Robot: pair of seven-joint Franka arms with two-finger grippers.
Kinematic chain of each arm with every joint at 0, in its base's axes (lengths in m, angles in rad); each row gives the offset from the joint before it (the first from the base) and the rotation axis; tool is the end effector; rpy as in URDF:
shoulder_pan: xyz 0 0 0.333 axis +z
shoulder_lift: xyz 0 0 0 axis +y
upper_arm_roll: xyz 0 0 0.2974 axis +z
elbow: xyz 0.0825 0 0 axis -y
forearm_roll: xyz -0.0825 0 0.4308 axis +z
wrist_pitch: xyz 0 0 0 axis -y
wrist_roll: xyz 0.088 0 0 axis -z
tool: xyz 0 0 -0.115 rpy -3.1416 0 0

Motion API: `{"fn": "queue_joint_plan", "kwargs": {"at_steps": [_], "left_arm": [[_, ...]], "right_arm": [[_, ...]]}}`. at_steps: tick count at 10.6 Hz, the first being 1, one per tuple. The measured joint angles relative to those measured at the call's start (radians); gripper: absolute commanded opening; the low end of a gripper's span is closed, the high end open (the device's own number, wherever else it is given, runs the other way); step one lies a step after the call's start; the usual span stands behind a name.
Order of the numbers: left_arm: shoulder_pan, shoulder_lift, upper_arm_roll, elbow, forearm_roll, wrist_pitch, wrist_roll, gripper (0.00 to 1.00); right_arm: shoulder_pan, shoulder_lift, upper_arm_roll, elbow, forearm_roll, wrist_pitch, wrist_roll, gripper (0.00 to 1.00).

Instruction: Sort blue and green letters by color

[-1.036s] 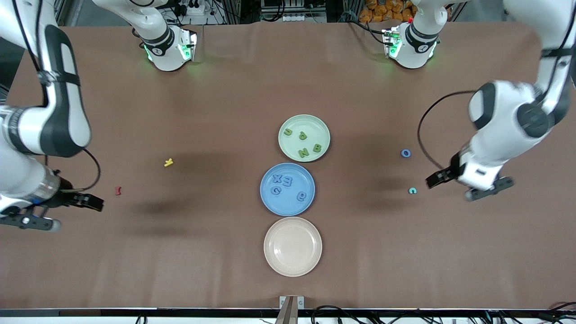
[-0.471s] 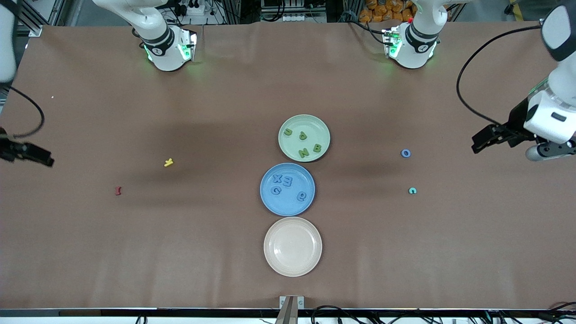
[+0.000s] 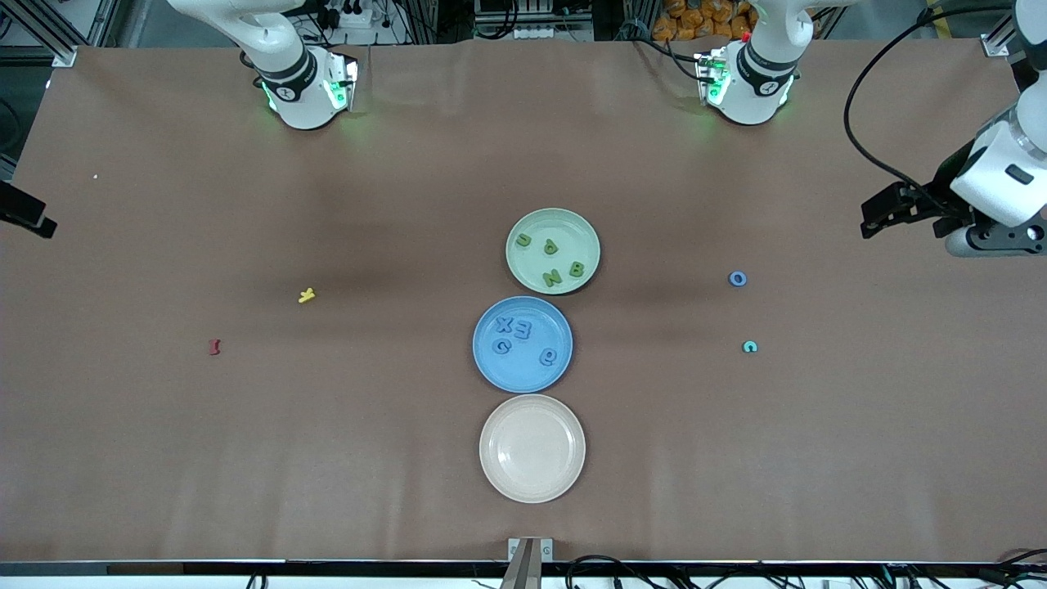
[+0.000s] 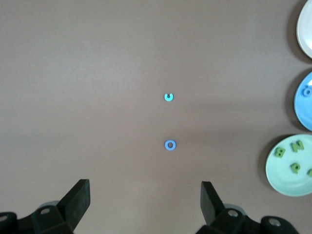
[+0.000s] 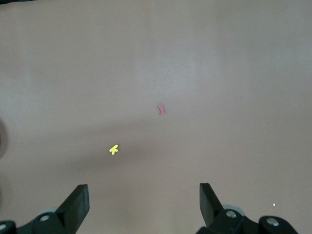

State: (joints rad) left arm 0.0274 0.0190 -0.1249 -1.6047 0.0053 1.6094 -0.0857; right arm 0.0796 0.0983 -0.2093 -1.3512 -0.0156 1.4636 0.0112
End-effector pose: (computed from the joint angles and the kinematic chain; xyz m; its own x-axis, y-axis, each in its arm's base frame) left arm 0.6062 -0.0581 0.5722 0.9998 -0.0120 -0.0138 -0.0121 -0.9999 -0.0041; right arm 0.6133 -0.0750 0.6424 0.9899 -0.1408 0.0167 -0.1413 -0.9893 0.0357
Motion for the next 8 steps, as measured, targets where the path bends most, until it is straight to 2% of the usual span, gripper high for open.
{"fn": "queue_joint_plan", "kwargs": {"at_steps": [5,8], "left_arm": [[-0.002,-0.001,0.0,0.042,0.0,-0.051,0.018,1.0],[-0.002,-0.001,0.0,0.042,0.0,-0.051,0.018,1.0]], "right_arm": [[0.0,-0.007,-0.002,-0.102,0.002,0.073,0.011,1.0],[0.002,-0.008,-0.002,-0.107,0.002,0.073,0.012,1.0]]}}
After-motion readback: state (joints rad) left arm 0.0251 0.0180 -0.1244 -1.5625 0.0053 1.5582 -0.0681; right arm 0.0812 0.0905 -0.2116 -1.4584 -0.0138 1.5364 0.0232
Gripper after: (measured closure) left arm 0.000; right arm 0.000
